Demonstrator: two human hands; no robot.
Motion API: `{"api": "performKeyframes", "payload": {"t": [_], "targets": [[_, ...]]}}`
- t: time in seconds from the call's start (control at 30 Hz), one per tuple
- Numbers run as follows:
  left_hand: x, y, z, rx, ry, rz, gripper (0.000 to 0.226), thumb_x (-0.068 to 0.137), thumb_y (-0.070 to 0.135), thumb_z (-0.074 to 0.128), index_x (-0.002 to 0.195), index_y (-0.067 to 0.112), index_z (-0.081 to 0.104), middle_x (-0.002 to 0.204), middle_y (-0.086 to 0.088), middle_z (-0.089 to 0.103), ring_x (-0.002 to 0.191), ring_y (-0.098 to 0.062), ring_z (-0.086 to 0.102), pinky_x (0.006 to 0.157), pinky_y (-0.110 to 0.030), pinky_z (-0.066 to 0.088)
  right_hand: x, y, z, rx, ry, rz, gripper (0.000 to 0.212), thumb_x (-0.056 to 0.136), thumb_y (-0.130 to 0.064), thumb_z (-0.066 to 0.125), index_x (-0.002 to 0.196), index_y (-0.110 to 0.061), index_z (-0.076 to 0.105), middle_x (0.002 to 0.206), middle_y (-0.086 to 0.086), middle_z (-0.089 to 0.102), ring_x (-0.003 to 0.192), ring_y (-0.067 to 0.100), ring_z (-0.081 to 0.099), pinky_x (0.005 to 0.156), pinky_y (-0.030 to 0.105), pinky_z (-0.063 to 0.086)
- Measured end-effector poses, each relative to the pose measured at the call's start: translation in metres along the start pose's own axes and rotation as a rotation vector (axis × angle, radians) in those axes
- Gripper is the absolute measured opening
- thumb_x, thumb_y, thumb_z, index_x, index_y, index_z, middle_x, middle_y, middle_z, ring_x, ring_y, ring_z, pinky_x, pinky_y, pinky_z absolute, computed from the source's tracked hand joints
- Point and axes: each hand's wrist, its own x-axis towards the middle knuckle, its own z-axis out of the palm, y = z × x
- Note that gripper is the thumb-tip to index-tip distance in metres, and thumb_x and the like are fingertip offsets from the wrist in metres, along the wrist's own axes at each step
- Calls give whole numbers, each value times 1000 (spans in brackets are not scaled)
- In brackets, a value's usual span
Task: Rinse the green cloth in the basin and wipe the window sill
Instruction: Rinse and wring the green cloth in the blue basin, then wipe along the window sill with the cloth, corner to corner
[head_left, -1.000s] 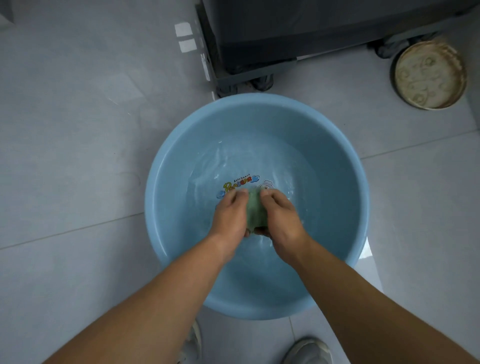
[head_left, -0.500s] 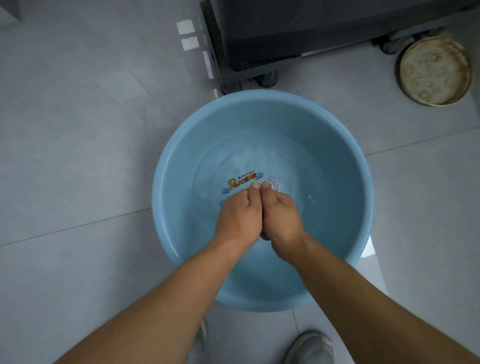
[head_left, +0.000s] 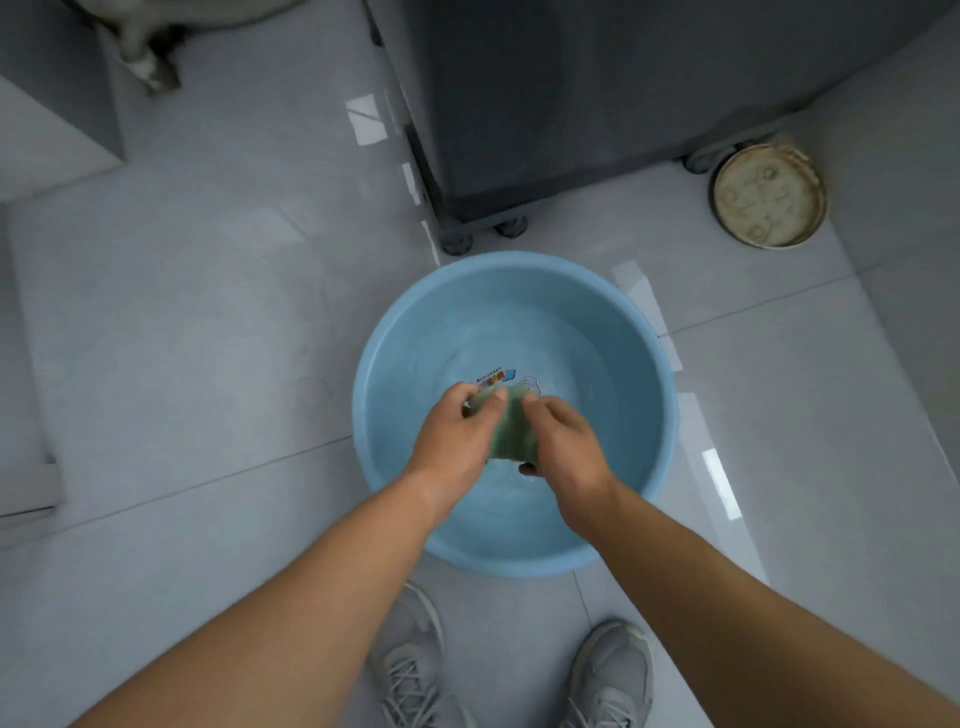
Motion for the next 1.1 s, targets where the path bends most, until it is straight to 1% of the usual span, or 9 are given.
{"api": "performKeyframes", "payload": {"t": [0.1,0.2,0.37,0.5,0.6,0.67,0.83,0.97,1.1], "targets": [[-30,27,-13,11,-7,25,22,89,33,66,107,21,62,103,-7,72,95,-25,69,89,-46,55,-39,-22,-14,-18,56,-128,15,94,-23,59,91,-11,67,84,3,66,80,19,62,75,41,55],[-62,60,-21,-31,-10,47,18,87,20,72,103,16,65,97,-12,75,92,-29,72,88,-48,57,-81,-50,-29,-27,82,-196,9,93,-12,61,92,-14,70,86,3,70,80,17,65,81,38,55],[-114,122,-24,-21,-63,97,11,84,12,75,91,10,68,84,-13,76,77,-27,71,81,-53,57,-147,-97,-61,-19,87,-267,20,93,-4,57,99,-18,69,91,-4,72,76,-3,66,68,12,51],[-145,176,-9,12,-119,146,22,84,17,76,100,14,62,81,-7,78,74,-23,74,61,-40,59,-190,-130,-97,16,152,-296,19,91,-8,62,106,-15,69,97,4,73,91,18,69,82,33,57],[-166,224,18,36,-162,196,32,83,18,77,102,12,52,82,-10,77,70,-21,72,63,-39,56,-214,-157,-136,95,214,-328,19,90,-6,63,106,-14,69,98,6,74,94,24,69,87,40,56],[-181,257,42,51,-176,240,34,81,20,79,92,12,48,78,-13,72,70,-24,67,68,-45,55,-228,-175,-167,147,250,-343,19,90,-7,65,105,-16,69,98,5,74,93,21,70,86,37,58],[-216,343,117,114,-273,368,27,82,22,78,71,15,54,65,-3,55,62,-16,51,62,-36,44,-255,-223,-260,193,368,-486,29,89,-8,65,105,-32,62,89,-2,67,77,14,65,70,29,57],[-234,413,192,-4,-345,380,12,87,17,72,81,10,64,72,-4,68,65,-12,62,63,-31,52,-265,-266,-351,96,495,-631,23,88,-10,66,93,-31,57,67,-3,43,57,7,39,54,20,38],[-242,477,265,-73,-354,399,13,93,17,65,88,6,69,78,-6,70,74,-19,63,73,-45,57,-264,-314,-432,121,515,-695,13,90,-21,65,85,-33,66,64,-6,56,57,3,49,53,12,40]]}}
